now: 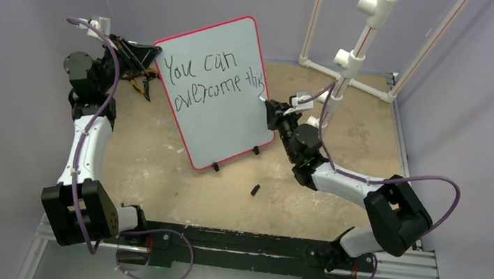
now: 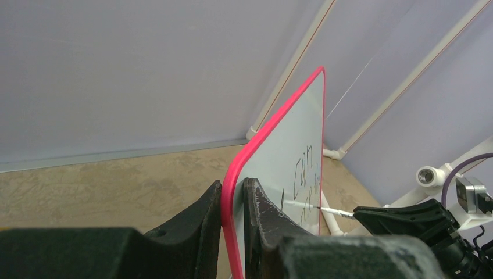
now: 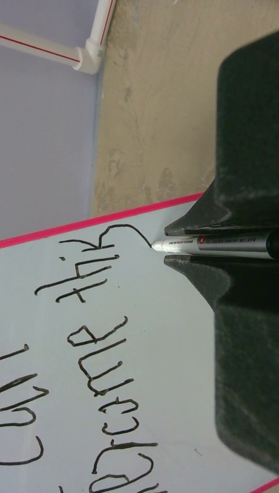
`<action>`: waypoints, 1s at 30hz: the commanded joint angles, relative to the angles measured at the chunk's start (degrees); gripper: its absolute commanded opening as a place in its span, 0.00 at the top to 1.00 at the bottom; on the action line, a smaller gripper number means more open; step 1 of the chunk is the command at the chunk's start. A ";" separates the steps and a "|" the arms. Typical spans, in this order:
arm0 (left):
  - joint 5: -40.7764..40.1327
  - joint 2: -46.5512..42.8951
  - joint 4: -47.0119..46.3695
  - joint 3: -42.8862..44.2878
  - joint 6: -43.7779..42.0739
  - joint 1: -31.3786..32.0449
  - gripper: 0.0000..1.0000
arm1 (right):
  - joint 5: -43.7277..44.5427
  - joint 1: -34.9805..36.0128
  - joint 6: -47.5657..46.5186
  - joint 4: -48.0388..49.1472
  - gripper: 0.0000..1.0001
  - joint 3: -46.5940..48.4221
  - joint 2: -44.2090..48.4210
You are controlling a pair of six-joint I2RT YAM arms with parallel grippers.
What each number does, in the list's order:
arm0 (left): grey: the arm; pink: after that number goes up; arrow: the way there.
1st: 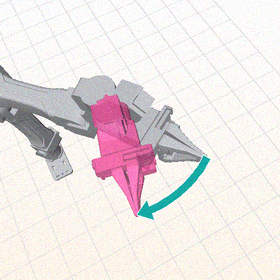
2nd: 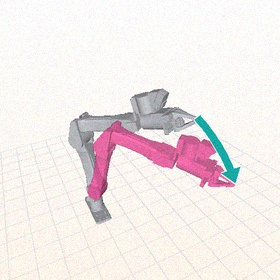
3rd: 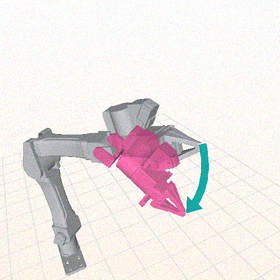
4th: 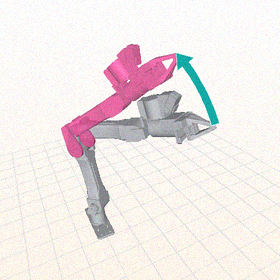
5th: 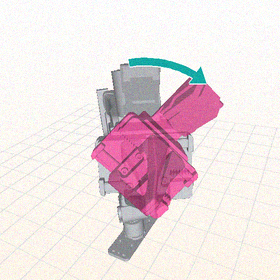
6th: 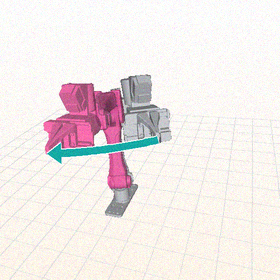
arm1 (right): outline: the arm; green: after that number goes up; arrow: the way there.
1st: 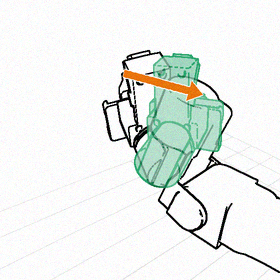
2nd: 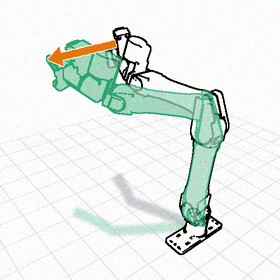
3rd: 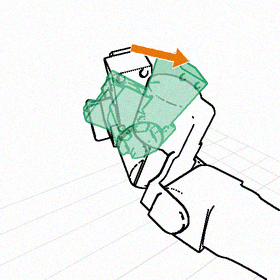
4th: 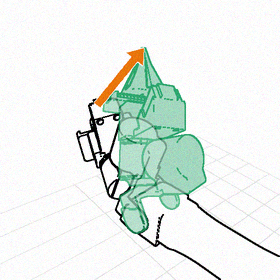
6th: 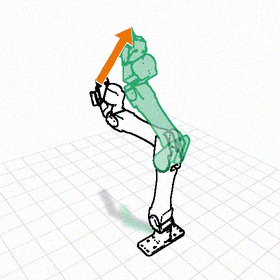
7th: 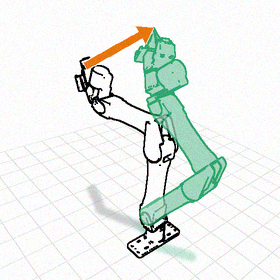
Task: Write a sentence on the whiteboard
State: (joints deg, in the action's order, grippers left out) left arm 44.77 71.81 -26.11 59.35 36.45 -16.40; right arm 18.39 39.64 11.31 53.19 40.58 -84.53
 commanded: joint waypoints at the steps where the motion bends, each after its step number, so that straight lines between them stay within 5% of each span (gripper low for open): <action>1: 0.40 0.09 -0.17 -0.64 -0.27 -0.11 0.85 | 0.63 0.44 0.20 0.73 1.00 -0.85 2.07; 30: 0.40 0.08 -0.14 -0.56 -0.48 -0.09 0.85 | 3.88 0.48 2.62 -0.61 1.00 0.30 1.81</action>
State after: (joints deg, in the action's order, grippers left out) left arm 44.84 71.81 -26.15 59.33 36.45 -16.43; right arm 22.79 40.10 13.87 50.96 39.03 -82.26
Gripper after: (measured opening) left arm 0.162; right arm 0.123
